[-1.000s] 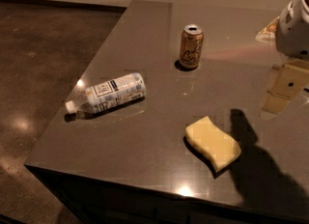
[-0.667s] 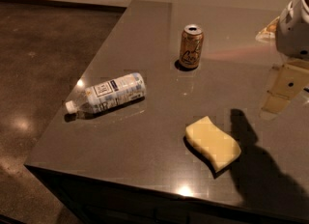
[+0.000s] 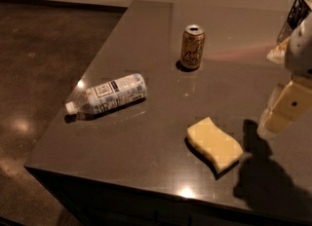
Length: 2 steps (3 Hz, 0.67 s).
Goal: Move sponge near orange can
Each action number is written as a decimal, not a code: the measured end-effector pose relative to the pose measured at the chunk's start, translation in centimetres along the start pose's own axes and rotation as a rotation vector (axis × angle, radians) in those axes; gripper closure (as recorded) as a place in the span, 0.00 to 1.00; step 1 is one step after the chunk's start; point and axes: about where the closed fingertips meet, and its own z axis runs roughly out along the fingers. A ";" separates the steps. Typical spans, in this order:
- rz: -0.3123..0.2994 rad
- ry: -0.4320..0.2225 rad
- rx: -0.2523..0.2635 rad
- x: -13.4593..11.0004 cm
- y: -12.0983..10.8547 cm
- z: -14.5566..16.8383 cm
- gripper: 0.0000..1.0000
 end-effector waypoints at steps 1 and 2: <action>0.095 -0.037 -0.030 0.8 3.1 1.4 0.00; 0.134 -0.079 -0.060 0.4 6.3 4.1 0.00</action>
Offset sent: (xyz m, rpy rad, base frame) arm -0.0696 0.0549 -0.0922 0.1945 0.0703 -0.1221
